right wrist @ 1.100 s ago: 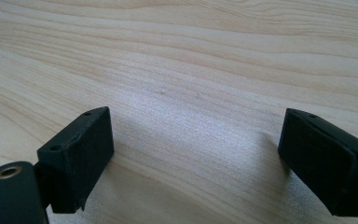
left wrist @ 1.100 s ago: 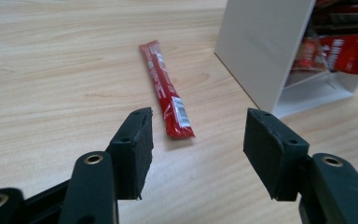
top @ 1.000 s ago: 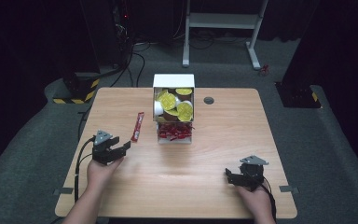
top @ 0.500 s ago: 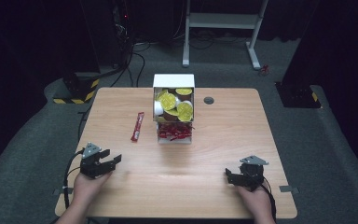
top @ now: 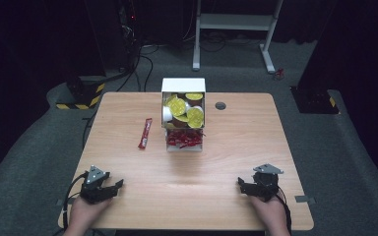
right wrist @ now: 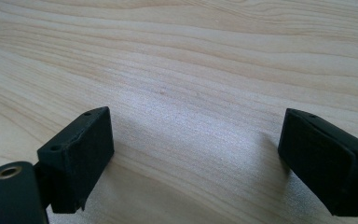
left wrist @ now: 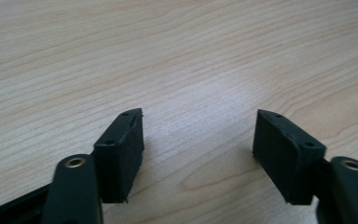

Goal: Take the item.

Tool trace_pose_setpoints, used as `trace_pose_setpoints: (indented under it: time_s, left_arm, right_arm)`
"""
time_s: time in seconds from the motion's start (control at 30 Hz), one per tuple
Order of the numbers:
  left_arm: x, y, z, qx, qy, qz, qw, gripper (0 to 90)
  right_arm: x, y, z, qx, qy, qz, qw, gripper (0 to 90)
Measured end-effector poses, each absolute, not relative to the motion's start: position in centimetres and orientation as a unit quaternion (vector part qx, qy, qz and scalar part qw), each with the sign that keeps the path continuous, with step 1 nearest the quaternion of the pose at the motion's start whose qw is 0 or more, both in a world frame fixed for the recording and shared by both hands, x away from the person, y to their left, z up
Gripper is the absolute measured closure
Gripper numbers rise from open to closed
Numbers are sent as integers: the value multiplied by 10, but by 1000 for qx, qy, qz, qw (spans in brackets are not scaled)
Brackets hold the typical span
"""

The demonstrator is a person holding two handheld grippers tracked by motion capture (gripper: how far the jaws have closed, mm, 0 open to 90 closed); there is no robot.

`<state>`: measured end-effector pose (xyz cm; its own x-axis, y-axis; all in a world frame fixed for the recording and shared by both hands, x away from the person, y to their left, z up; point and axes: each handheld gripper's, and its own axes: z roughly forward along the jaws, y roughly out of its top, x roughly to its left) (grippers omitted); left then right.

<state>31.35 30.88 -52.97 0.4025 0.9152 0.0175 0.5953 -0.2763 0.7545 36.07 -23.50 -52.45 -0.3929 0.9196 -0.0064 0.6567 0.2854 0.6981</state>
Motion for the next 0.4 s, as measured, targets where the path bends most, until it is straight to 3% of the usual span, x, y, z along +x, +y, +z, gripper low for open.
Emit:
trace_pose_setpoints:
  time_s: [0.1, 0.4]
  left_arm:
    - [316, 309, -530, 758, 509, 232, 336, 206]
    - [316, 308, -530, 758, 513, 230, 331, 153]
  right_arm:
    - [361, -235, -524, 509, 774, 313, 210, 102]
    - [362, -234, -525, 513, 771, 312, 212, 96]
